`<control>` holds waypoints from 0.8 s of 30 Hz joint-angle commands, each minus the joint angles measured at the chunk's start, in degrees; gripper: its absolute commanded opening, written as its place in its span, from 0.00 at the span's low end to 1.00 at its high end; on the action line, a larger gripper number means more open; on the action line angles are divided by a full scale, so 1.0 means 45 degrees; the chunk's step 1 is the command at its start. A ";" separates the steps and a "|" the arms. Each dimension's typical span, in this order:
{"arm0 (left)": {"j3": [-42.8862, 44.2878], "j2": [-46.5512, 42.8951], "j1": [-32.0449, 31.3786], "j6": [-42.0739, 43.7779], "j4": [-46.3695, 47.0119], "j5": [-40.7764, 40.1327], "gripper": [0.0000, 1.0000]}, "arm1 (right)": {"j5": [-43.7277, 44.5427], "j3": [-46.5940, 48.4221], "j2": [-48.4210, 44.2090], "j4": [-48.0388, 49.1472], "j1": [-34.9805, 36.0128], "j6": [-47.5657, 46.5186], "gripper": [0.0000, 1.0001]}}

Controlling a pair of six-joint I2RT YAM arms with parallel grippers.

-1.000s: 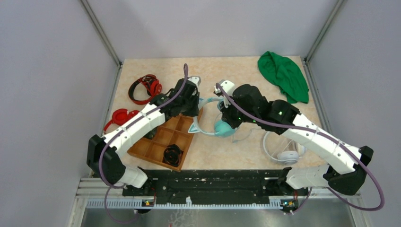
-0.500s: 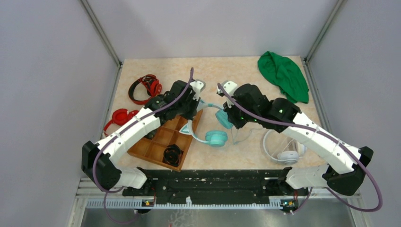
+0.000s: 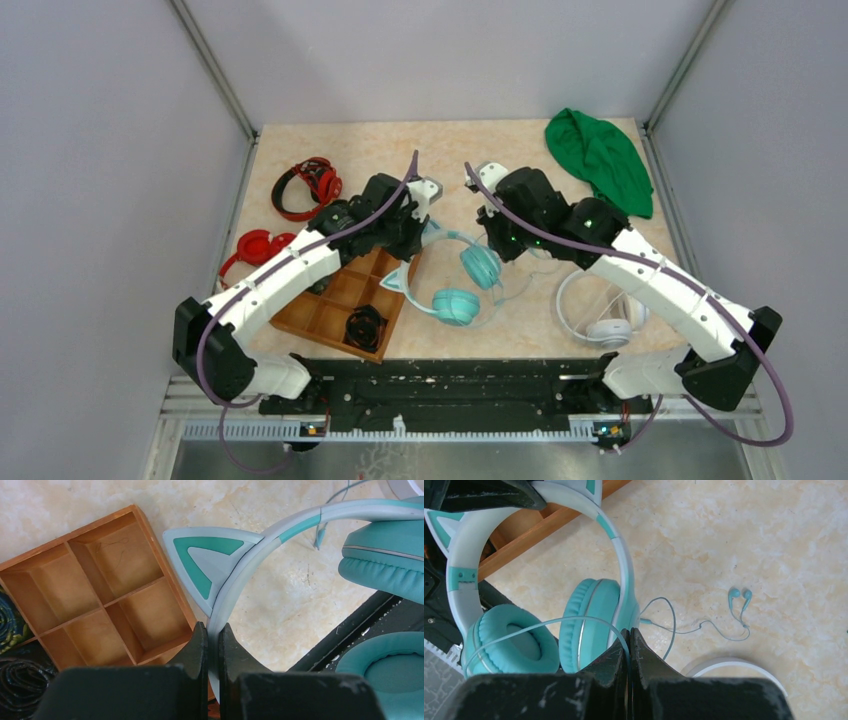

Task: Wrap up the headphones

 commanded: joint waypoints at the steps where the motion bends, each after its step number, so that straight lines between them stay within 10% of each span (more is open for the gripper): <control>1: -0.0068 -0.0576 -0.0232 0.0086 0.0656 0.0759 0.00 | -0.0131 0.0270 0.0290 0.0318 -0.0114 0.0243 0.00; 13: 0.0296 -0.0908 -0.0230 -0.2854 0.1177 -0.4000 0.00 | -0.1714 0.1331 0.0269 0.0342 0.0172 0.1089 0.00; 24: -0.0478 -0.1842 -0.0231 -0.4145 0.2866 -0.2936 0.00 | -0.0728 0.1459 0.1289 0.0628 0.1099 0.2255 0.00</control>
